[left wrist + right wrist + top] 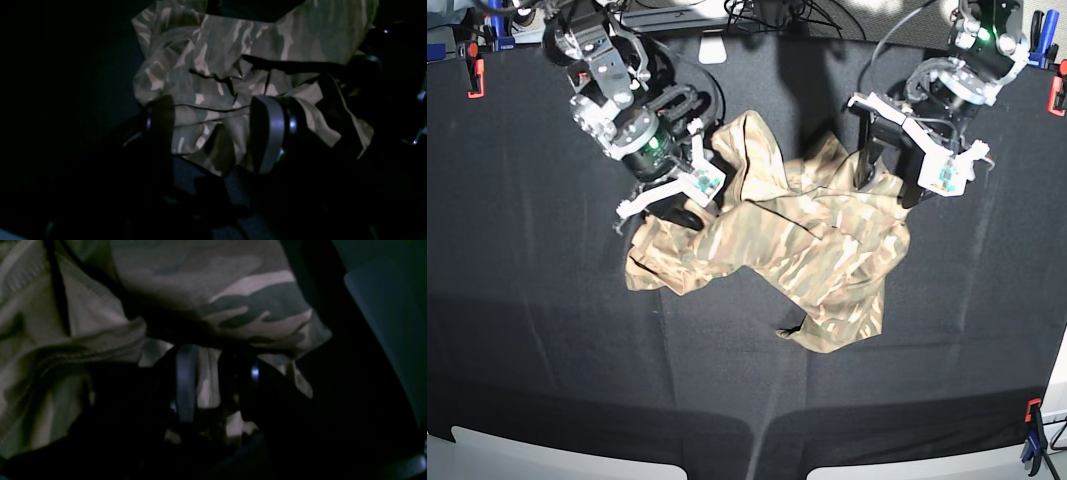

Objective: Layout the t-shirt on the table in an organized manner, then fold the t-shirt properly
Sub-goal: 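Lower both grippers onto the crumpled camouflage t-shirt and pinch fabric, then grasp a shirt edge with the right gripper and pull it outward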

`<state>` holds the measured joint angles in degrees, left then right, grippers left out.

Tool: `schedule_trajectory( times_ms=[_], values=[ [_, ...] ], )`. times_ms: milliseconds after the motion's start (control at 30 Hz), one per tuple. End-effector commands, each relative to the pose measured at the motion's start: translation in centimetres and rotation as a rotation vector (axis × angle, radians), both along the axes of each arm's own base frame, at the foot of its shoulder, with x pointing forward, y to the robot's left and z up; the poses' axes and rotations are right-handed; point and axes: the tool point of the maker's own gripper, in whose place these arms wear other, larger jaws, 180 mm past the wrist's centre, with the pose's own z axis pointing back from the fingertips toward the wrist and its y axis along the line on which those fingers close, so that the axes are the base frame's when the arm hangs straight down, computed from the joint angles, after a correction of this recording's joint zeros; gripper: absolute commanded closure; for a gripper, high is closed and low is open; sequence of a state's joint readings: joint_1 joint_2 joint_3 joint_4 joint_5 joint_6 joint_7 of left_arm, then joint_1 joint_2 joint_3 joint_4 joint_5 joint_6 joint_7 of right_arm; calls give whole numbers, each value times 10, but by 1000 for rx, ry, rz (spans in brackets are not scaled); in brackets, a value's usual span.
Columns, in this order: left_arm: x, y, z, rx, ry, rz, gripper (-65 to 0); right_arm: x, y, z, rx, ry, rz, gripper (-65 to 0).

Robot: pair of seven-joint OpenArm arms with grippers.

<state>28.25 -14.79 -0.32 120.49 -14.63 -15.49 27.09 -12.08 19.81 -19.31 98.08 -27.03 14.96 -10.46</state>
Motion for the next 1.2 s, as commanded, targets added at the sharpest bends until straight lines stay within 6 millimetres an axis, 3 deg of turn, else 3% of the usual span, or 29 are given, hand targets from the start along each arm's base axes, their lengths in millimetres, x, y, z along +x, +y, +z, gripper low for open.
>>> schedule_trajectory(
  times_ms=[0,67,233,467,733,900,1067,1167],
  values=[
    [2,-2,11,-15,-41,-5,-335,8,-1,12,12,-46,-4,-196],
    [2,-2,11,-16,-41,-5,-335,8,-1,12,12,-46,-4,-182],
    [2,-2,11,-15,-41,-5,-335,8,-3,10,2,-35,-15,0],
    [2,-2,11,-16,-41,-5,-335,16,-20,6,-60,-4,-96,0],
    [2,-2,11,-16,-41,-5,-335,60,-29,43,-15,-82,-181,0],
    [2,-2,12,-15,-41,-5,-335,93,-42,76,-16,-154,-233,0],
    [3,-2,12,-17,-46,-4,-335,123,-75,117,35,-224,-340,0],
    [3,-2,12,-17,-45,-4,-335,135,-104,142,110,-258,-427,0]
  ],
)
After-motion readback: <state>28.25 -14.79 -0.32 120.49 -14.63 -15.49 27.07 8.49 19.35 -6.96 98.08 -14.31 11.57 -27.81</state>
